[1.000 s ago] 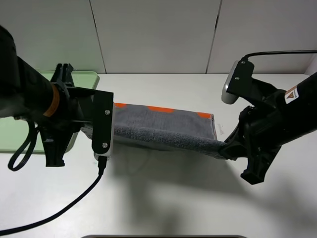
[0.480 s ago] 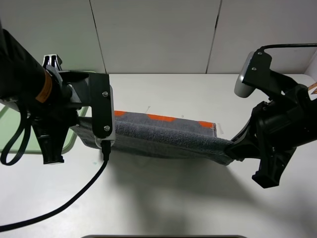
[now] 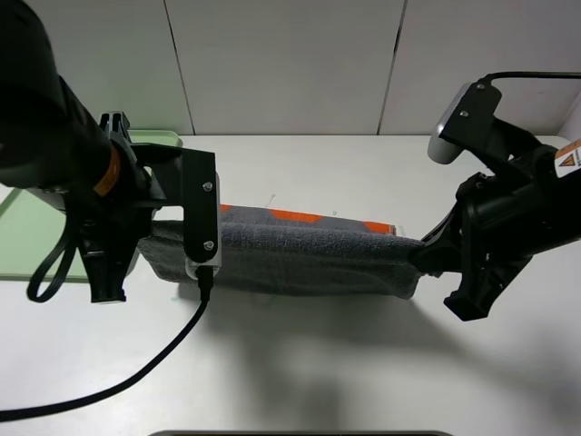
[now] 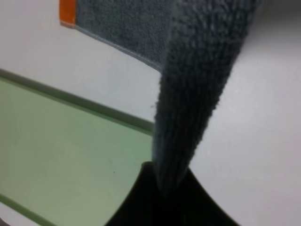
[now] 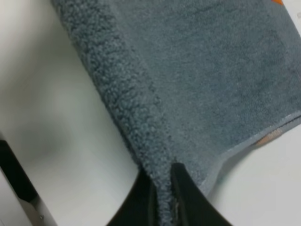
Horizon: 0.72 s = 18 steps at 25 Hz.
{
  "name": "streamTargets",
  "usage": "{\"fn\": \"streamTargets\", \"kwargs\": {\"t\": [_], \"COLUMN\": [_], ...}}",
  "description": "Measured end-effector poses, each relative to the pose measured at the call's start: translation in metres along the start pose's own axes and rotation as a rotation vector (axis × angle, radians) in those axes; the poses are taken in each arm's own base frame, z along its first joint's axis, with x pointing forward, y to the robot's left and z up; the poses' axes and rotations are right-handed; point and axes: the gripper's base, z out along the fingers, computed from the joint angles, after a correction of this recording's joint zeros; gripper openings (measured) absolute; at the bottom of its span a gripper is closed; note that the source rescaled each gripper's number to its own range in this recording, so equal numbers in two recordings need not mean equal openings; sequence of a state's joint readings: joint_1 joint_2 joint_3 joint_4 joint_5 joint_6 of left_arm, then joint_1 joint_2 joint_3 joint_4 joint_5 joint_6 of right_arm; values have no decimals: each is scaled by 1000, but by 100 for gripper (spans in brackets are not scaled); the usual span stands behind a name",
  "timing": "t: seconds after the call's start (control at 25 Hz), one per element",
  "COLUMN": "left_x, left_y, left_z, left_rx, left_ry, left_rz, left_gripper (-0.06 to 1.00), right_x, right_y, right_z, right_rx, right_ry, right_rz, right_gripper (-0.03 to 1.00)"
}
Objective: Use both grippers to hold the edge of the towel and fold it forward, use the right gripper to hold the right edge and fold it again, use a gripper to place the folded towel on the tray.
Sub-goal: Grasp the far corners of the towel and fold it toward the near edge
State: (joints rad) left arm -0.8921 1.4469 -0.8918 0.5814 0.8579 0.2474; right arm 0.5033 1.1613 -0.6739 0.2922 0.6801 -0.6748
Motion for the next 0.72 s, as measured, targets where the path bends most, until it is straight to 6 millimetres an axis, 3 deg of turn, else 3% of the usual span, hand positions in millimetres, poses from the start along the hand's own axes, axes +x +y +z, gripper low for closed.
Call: {"fn": "streamTargets", "kwargs": {"t": [0.32, 0.72], "left_x": [-7, -8], "left_y": [30, 44], "left_z": [12, 53], "left_rx": [-7, 22], "left_ry": [1, 14], "left_rz": [-86, -115], "left_gripper": [0, 0], "right_x": [-3, -17], "right_y": [-10, -29], "right_z": [23, 54], "right_rx": [33, 84], "right_ry": [21, 45], "right_rz": [-14, -82], "right_gripper": [0, 0]}}
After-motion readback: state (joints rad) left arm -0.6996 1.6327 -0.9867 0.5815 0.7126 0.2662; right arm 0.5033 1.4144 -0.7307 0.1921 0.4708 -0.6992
